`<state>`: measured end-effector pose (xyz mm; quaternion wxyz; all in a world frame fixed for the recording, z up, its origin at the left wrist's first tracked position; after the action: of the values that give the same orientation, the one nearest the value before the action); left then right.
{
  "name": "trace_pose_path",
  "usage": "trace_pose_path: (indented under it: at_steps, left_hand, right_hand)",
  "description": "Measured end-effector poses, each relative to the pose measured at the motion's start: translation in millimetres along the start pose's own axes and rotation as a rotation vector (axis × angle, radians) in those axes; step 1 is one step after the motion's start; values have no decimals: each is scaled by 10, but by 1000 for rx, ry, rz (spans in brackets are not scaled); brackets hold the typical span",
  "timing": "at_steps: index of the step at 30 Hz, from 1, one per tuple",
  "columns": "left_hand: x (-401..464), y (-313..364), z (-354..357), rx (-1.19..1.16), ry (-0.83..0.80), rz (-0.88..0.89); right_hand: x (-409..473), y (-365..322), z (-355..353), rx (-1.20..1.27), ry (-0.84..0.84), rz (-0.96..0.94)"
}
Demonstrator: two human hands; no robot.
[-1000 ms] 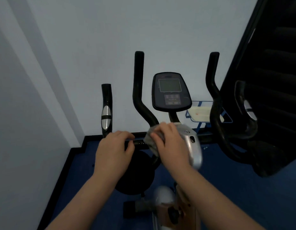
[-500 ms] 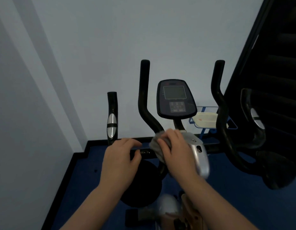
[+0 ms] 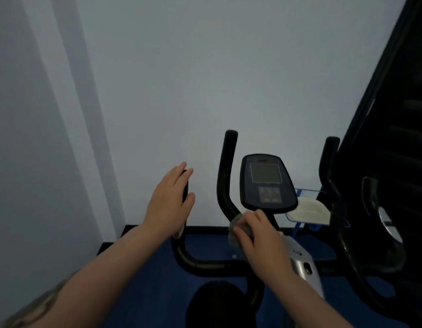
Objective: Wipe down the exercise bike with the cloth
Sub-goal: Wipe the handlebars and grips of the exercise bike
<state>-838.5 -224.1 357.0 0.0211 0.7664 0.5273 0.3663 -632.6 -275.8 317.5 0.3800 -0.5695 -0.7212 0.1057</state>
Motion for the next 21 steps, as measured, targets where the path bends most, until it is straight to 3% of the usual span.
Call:
trace_pose_path:
  at_steps: [6, 9, 12, 14, 18, 21]
  left_hand:
    - [82, -110, 25, 17, -18, -7]
    - [82, -129, 33, 42, 30, 4]
    - [90, -110, 43, 13, 92, -9]
    - [93, -91, 49, 5, 122, -20]
    - [119, -97, 34, 4, 146, -38]
    - [144, -121, 29, 19, 149, -11]
  right_hand:
    - [799, -318, -57, 101, 107, 24]
    - [802, -289, 161, 35, 47, 49]
    - [646, -193, 202, -87, -23, -43]
    - [762, -221, 110, -50, -32, -63]
    - [1291, -478, -155, 70, 278, -65]
    - [1423, -425, -45, 12, 307, -70]
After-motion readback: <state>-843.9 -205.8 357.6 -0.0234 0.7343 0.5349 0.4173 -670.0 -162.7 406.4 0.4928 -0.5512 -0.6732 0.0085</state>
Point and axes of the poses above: each hand's wrist, its own x-axis towards the middle knuckle, its own z-axis out of the palm, y = z × x, the point moved 6 cm from there along x, towards the middle knuckle, and after that the axes turned 4 degrees about z, right-handed, at the moved point
